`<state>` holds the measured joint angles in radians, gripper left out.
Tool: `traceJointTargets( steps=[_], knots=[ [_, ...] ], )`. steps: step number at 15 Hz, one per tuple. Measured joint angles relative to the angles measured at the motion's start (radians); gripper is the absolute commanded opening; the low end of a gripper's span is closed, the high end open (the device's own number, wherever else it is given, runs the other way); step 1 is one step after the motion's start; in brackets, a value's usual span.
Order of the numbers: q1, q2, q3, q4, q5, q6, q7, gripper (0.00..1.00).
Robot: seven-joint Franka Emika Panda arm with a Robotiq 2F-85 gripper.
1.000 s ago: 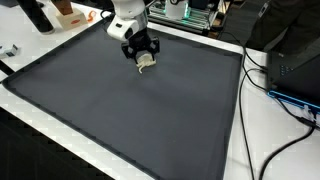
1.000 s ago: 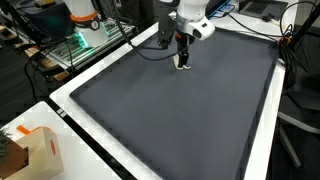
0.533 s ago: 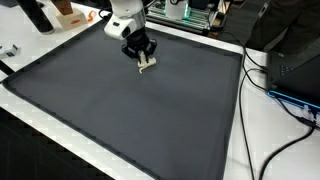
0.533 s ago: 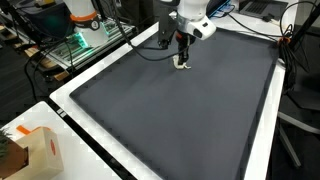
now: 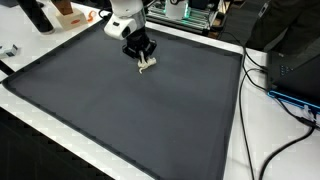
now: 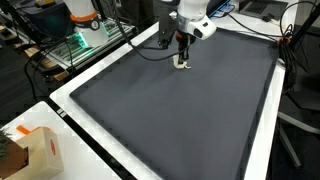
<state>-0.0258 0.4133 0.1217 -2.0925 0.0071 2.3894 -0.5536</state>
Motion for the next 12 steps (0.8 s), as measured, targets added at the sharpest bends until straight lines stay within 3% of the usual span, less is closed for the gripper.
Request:
traceJointTargets(
  steps=[4, 5, 6, 8, 12],
  knots=[
    [0.0, 0.0, 0.0, 0.0, 0.0, 0.0, 0.0, 0.04],
    [0.0, 0.0, 0.0, 0.0, 0.0, 0.0, 0.0, 0.12],
    [0.0, 0.0, 0.0, 0.0, 0.0, 0.0, 0.0, 0.4],
    [0.0, 0.0, 0.0, 0.0, 0.0, 0.0, 0.0, 0.41],
    [0.001, 0.001, 0.003, 0.0, 0.0, 0.0, 0.002, 0.71]
  ],
)
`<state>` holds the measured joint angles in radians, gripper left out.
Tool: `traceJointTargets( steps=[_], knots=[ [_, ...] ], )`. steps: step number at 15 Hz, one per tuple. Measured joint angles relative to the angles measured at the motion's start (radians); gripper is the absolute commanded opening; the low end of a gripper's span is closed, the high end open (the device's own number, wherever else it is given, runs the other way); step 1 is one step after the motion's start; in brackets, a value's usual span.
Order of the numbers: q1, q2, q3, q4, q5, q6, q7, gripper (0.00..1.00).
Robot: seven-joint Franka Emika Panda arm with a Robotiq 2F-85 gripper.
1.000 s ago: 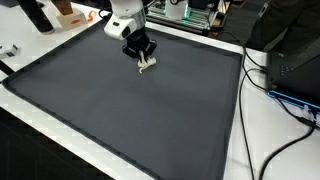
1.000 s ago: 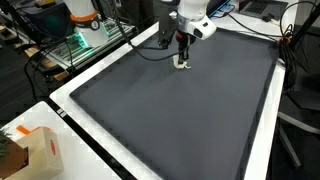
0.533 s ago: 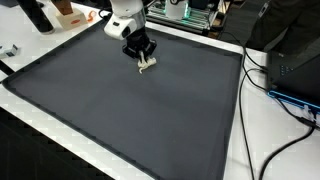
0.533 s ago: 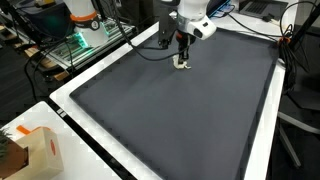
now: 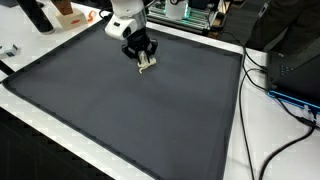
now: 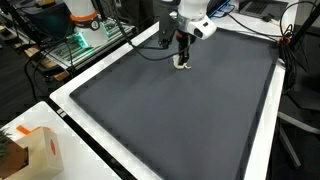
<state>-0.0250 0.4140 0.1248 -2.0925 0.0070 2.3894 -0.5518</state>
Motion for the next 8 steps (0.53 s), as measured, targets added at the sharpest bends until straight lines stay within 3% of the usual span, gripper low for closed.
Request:
traceJointTargets(
  steps=[4, 8],
  knots=[
    [0.001, 0.0, 0.002, 0.0, -0.001, 0.0, 0.001, 1.0],
    [0.001, 0.0, 0.002, 0.0, -0.001, 0.0, 0.004, 1.0]
  ],
)
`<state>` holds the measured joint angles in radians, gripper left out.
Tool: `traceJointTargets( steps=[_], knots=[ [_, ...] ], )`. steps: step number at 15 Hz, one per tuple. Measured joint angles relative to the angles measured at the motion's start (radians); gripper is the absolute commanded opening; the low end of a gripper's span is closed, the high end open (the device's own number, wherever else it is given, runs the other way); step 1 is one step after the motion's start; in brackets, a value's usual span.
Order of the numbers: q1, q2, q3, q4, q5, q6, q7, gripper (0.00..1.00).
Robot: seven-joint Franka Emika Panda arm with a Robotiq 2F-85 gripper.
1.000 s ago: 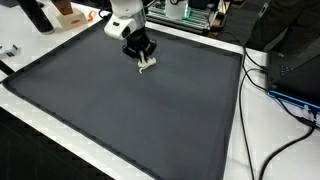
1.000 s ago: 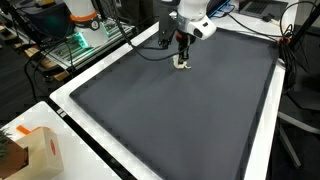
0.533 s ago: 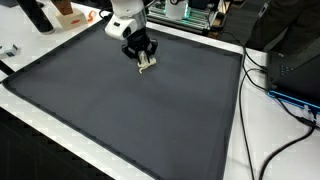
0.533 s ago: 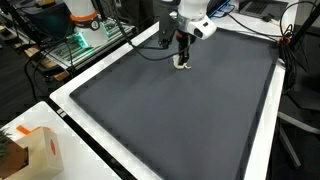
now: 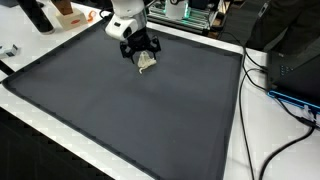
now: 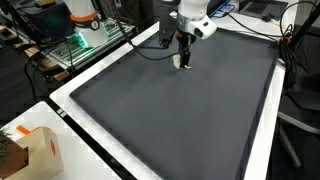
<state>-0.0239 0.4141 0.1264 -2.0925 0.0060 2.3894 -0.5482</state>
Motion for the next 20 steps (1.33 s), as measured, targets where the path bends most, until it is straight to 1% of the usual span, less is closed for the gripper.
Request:
traceJointTargets(
  steps=[8, 11, 13, 16, 20],
  knots=[
    [0.0, -0.016, 0.0, -0.001, -0.003, 0.0, 0.004, 1.0],
    [-0.002, -0.055, 0.0, -0.012, 0.0, -0.001, 0.002, 1.0],
    [-0.011, -0.095, 0.003, -0.028, 0.025, -0.001, -0.01, 1.0],
    [-0.045, -0.177, 0.016, -0.08, 0.155, 0.017, -0.102, 1.0],
    [-0.09, -0.3, 0.015, -0.185, 0.447, 0.057, -0.31, 1.0]
  ],
)
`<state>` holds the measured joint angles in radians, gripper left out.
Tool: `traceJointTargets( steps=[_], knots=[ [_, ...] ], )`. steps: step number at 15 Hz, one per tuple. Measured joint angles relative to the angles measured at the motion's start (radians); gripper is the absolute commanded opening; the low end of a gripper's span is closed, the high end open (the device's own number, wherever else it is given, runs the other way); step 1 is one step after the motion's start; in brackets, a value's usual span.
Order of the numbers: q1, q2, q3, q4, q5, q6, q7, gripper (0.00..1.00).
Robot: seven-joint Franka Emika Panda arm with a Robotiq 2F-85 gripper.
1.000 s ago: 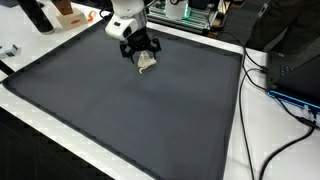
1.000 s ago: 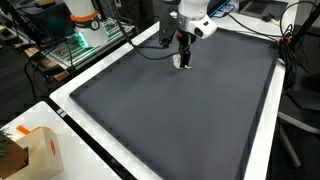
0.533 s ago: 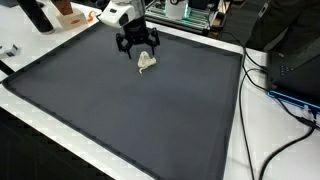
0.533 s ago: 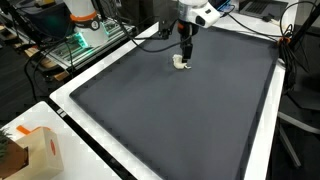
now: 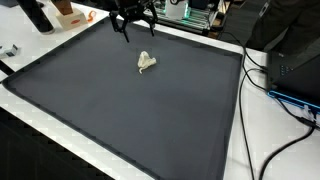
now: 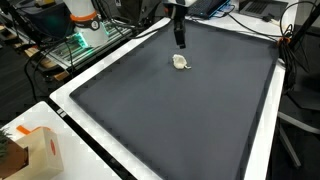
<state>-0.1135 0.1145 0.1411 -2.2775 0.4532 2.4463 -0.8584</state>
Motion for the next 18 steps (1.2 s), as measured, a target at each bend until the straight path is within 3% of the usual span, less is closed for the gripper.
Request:
traceJointTargets(
  steps=[5, 9, 13, 18],
  knots=[
    [-0.005, -0.115, -0.065, -0.132, 0.377, 0.013, -0.248, 1.0],
    [-0.003, -0.143, -0.133, -0.205, 0.592, 0.003, -0.392, 1.0],
    [-0.004, -0.132, -0.19, -0.243, 0.727, -0.047, -0.479, 1.0],
    [-0.009, -0.071, -0.234, -0.247, 0.79, -0.127, -0.494, 1.0]
  ],
)
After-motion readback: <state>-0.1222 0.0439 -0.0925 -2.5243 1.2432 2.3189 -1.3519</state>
